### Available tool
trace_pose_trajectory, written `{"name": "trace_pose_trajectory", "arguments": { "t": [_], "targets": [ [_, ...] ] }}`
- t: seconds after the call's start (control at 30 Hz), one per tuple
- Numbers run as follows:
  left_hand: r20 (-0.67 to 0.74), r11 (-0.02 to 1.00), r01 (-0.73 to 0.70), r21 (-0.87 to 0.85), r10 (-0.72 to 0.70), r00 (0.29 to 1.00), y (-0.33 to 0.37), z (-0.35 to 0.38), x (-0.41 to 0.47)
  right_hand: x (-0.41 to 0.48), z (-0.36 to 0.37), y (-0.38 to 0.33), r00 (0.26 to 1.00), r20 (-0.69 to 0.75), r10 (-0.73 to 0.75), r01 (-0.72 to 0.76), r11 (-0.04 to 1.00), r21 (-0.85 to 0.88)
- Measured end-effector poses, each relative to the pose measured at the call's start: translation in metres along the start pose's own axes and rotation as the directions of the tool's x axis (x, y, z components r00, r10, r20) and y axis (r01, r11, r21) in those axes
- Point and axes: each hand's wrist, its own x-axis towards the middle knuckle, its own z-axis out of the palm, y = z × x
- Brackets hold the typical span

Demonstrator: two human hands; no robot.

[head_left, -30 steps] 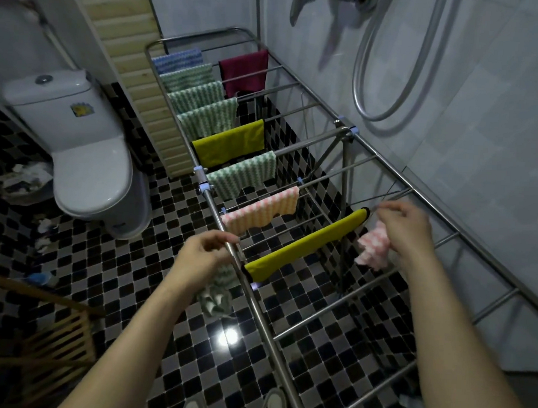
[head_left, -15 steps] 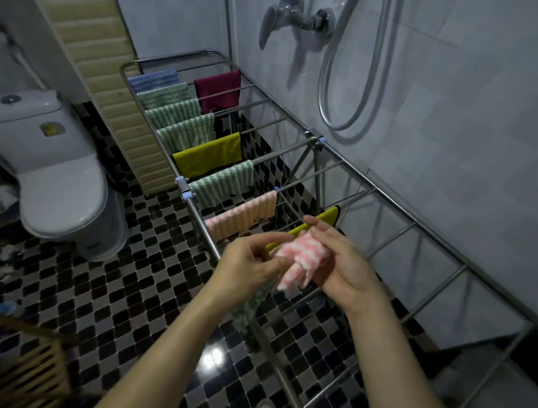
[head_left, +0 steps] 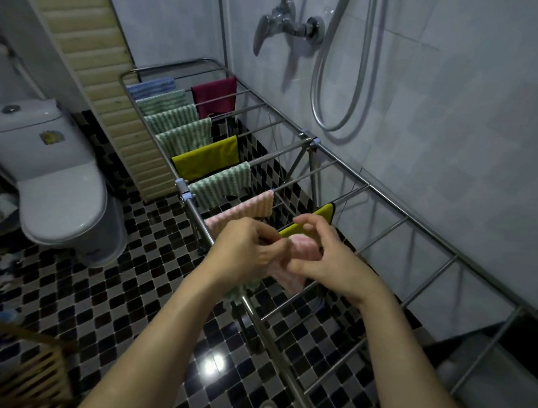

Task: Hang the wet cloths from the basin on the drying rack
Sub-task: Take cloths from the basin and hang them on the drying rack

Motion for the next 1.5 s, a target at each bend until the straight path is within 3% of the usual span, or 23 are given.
{"name": "trace_pose_trajectory", "arguments": {
  "t": [0.17,0.63,0.77,0.9,1.07,1.2,1.33,1.5],
  "targets": [
    [0.077,0.991,-0.069,0.111,0.060,0.995,0.009,-0.010,0.004,-0.003,0.009,-0.004,0.977,-0.096,-0.193,0.188,0.981,-0.053],
    [0.041,0.952,-0.113,0.284,0.106,0.994,0.014,-0.028,-0.002,0.000,-0.005,0.001,0.970,-0.147,-0.193,0.182,0.980,-0.086],
    [0.067,0.934,-0.075,0.350,0.055,0.996,0.013,-0.031,-0.002,0.004,-0.005,-0.001,0.922,-0.242,-0.302,0.253,0.944,-0.212],
    [0.033,0.885,-0.071,0.460,0.063,0.997,0.008,-0.037,-0.003,0.010,-0.017,-0.007,0.934,-0.154,-0.324,0.268,0.916,-0.300],
    [-0.124,0.873,-0.043,0.486,0.118,0.985,0.001,-0.035,-0.004,0.019,-0.031,-0.012,0.984,0.076,-0.163,0.180,0.902,-0.392],
    [-0.171,0.852,-0.039,0.523,0.149,0.974,-0.004,-0.034,-0.010,0.024,-0.043,-0.011,0.982,-0.025,-0.186,0.148,0.849,-0.507],
    [-0.103,0.809,-0.088,0.582,0.180,0.978,-0.002,-0.029,-0.015,0.029,-0.054,-0.007,0.959,-0.122,-0.256,0.143,0.808,-0.572],
    [0.145,0.792,-0.206,0.574,0.150,0.978,0.005,-0.007,-0.022,0.024,-0.056,0.016,0.953,-0.169,-0.252,0.100,0.785,-0.611]
  ]
}}
